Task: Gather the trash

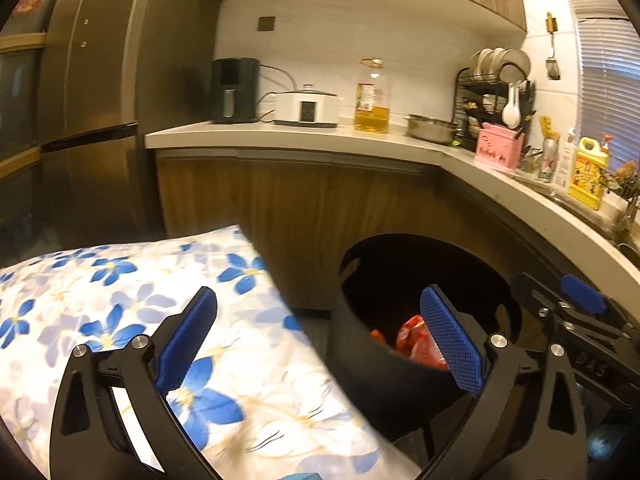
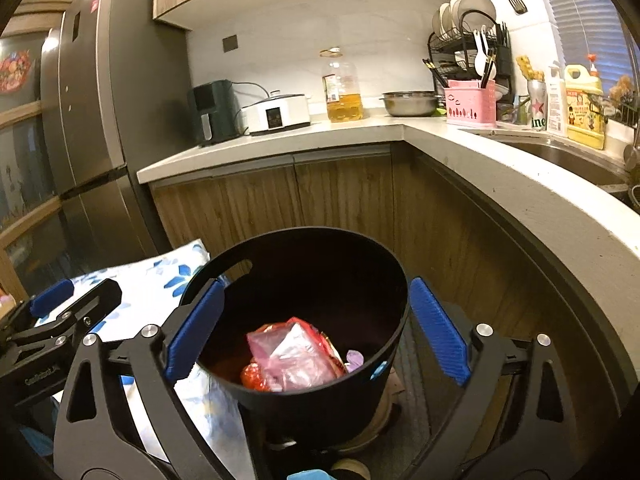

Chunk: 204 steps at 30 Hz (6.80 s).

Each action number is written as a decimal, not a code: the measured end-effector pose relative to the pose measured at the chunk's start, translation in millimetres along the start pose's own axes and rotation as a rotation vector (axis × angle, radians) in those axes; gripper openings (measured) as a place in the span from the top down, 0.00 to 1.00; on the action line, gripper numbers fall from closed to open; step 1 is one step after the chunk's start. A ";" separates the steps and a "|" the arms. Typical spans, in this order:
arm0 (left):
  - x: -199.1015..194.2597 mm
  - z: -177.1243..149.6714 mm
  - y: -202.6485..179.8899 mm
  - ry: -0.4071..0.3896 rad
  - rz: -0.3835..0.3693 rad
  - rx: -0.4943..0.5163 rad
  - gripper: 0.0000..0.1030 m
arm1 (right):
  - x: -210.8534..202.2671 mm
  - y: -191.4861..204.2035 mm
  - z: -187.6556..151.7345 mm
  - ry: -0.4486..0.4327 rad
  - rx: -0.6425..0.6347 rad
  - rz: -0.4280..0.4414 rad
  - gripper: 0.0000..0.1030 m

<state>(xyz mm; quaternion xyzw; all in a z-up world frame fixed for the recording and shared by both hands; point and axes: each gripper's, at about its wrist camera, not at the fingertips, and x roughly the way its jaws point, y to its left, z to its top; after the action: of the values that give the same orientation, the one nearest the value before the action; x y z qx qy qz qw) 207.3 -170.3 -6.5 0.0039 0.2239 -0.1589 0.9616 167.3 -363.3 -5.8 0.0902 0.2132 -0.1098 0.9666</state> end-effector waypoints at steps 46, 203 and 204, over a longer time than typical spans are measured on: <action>-195.0 -81.0 59.8 -0.042 0.143 -0.013 0.06 | -184.0 86.2 -78.1 0.004 -0.120 -0.043 0.05; -214.7 -77.4 72.1 -0.088 0.149 0.009 0.24 | -196.6 100.2 -75.6 -0.012 -0.144 -0.019 0.05; -215.0 -77.7 71.5 -0.087 0.147 0.011 0.24 | -197.4 100.5 -75.4 -0.012 -0.144 -0.019 0.05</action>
<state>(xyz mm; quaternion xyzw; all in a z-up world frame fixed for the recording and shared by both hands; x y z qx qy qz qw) 13.4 -30.9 11.9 0.0190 0.1802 -0.0892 0.9794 -11.8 -215.9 25.0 0.0175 0.2157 -0.1039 0.9708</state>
